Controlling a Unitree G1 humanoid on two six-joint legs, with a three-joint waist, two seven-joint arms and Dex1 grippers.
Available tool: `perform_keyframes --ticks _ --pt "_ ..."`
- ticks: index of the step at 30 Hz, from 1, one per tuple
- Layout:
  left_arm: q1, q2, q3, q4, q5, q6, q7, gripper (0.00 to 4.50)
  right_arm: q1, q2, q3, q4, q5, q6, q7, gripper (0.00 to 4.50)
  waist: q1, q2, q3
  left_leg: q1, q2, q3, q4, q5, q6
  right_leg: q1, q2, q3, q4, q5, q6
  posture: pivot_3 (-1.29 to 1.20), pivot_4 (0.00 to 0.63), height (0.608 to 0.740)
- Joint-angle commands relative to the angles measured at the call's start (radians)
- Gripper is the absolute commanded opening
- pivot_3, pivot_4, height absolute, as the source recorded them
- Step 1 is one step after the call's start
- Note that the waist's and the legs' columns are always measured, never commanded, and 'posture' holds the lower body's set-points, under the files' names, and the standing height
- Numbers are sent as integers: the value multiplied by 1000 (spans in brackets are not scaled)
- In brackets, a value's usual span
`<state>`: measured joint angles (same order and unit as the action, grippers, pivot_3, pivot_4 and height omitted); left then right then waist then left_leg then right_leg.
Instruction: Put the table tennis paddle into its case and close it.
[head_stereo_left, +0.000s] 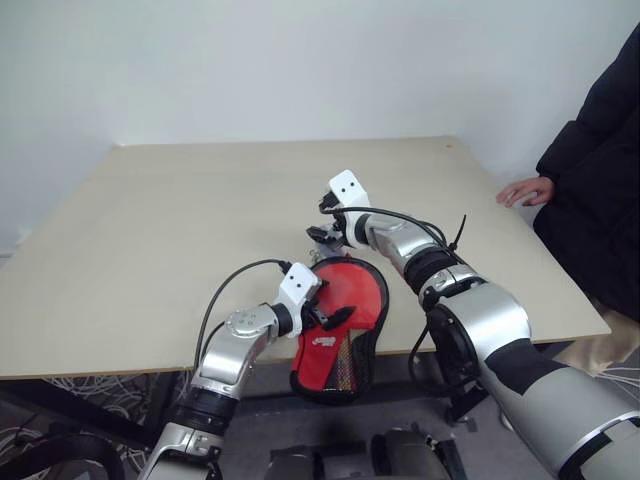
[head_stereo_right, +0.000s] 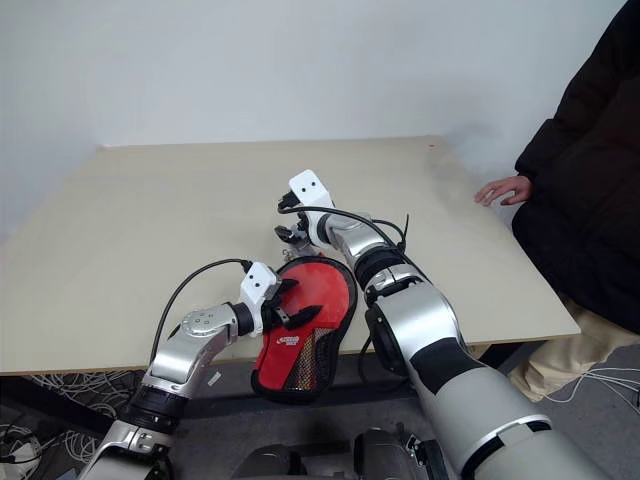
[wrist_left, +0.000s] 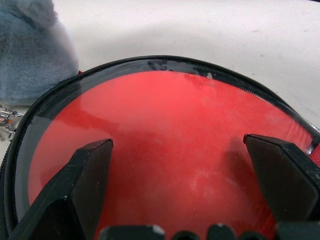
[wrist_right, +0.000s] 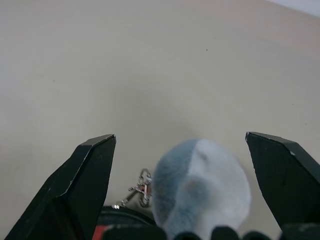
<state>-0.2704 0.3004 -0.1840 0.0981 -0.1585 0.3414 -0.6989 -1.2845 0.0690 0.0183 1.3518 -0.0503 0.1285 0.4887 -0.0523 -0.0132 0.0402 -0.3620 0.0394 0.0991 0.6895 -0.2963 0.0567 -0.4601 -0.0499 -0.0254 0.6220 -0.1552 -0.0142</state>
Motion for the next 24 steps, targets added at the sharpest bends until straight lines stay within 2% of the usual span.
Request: perform_keyframes --ticks 1,24 --pt "15 8 -10 12 17 -3 3 4479 -14 8 -25 -10 1 3 -35 4500 0 0 0 0 0 0 0 0 0 0 0 0 0 0 0 0 0 740" --pt "36 14 8 -31 3 22 18 4479 45 25 -15 9 -83 17 -143 4500 -19 0 0 1 0 0 -1 0 0 1 0 0 0 0 0 0 0 740"
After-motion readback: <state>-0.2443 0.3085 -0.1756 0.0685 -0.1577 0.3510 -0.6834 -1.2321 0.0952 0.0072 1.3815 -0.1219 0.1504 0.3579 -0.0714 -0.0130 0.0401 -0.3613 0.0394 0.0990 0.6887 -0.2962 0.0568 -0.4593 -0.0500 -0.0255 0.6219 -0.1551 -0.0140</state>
